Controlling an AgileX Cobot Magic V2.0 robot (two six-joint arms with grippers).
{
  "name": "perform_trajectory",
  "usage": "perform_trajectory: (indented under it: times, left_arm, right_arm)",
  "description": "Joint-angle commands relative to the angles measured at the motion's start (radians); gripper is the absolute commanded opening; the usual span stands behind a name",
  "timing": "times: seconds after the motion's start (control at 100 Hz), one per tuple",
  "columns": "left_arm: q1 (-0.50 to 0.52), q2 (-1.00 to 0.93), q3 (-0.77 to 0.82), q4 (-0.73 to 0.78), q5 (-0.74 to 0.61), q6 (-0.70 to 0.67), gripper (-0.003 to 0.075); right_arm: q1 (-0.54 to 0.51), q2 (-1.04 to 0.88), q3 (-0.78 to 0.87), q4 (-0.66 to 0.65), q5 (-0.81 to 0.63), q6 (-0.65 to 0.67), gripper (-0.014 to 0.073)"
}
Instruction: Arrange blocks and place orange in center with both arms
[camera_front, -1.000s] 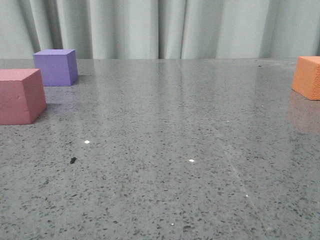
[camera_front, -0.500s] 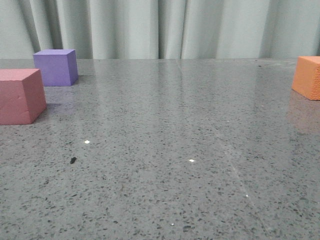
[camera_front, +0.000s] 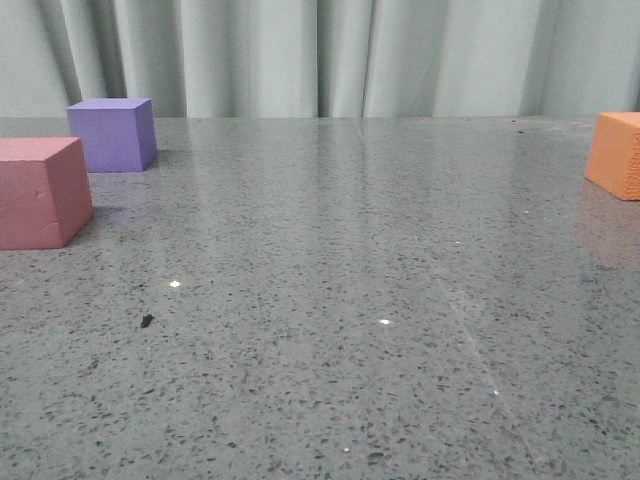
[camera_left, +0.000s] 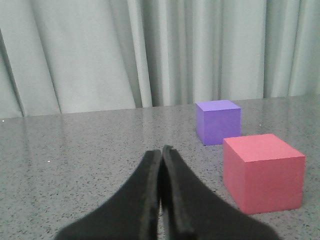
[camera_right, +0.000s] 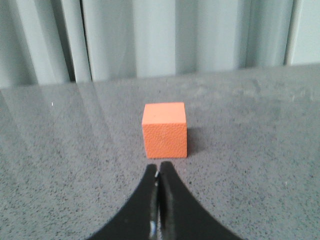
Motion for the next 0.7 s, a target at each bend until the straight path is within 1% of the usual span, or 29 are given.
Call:
perform_trajectory:
  times: [0.0, 0.17, 0.23, 0.35, 0.45, 0.52, 0.56, 0.61, 0.62, 0.63, 0.64, 0.66, 0.67, 0.68, 0.69]
  left_arm:
    - [-0.008, -0.032, 0.055, -0.002, -0.077, -0.003, -0.001]
    - [-0.008, -0.032, 0.055, -0.002, -0.077, -0.003, -0.001]
    - [-0.008, -0.032, 0.055, -0.002, -0.077, -0.003, -0.001]
    - [-0.008, -0.032, 0.055, -0.002, -0.077, -0.003, -0.001]
    - [-0.008, -0.032, 0.055, -0.002, -0.077, -0.003, -0.001]
    - [-0.008, -0.032, 0.055, -0.002, -0.077, -0.003, -0.001]
    - [-0.008, -0.032, 0.055, -0.002, -0.077, -0.003, -0.001]
    - [-0.008, -0.032, 0.055, -0.002, -0.077, -0.003, -0.001]
    - [-0.008, -0.032, 0.055, -0.002, -0.077, -0.003, -0.001]
    - [-0.008, -0.032, 0.055, -0.002, -0.077, -0.003, -0.001]
    - [-0.008, -0.032, 0.055, -0.002, -0.077, -0.003, -0.001]
    - [-0.008, -0.032, 0.055, -0.002, -0.077, -0.003, -0.001]
    - [-0.008, -0.032, 0.055, -0.002, -0.077, -0.003, -0.001]
    - [-0.008, -0.032, 0.055, -0.002, -0.077, -0.003, -0.001]
    - [-0.008, -0.032, 0.055, -0.002, -0.077, -0.003, -0.001]
  right_arm:
    - [-0.004, 0.132, -0.163, 0.005, 0.04, 0.003, -0.0067]
    - [-0.004, 0.387, -0.395, 0.005, 0.188, 0.003, -0.0067]
    - [-0.004, 0.46, -0.456, 0.005, 0.211, 0.003, -0.0067]
    - [-0.004, 0.595, -0.538, 0.005, 0.224, 0.003, -0.0067]
    - [-0.004, 0.68, -0.569, 0.005, 0.211, 0.003, -0.0067]
    - [-0.004, 0.734, -0.58, 0.005, 0.209, 0.002, -0.0037]
    - [-0.004, 0.759, -0.584, 0.005, 0.208, 0.002, 0.0016]
    - [-0.004, 0.785, -0.589, 0.005, 0.208, 0.002, 0.0118]
    - [-0.004, 0.79, -0.589, 0.005, 0.208, 0.002, 0.0155]
    - [-0.004, 0.793, -0.589, 0.005, 0.208, 0.002, 0.0174]
    - [-0.004, 0.798, -0.589, 0.005, 0.208, 0.002, 0.0216]
    - [-0.004, 0.802, -0.589, 0.005, 0.203, 0.002, 0.026]
    - [-0.004, 0.805, -0.589, 0.005, 0.201, 0.002, 0.0306]
    - [-0.004, 0.805, -0.589, 0.005, 0.198, 0.002, 0.033]
    - [-0.004, 0.807, -0.589, 0.005, 0.196, 0.002, 0.038]
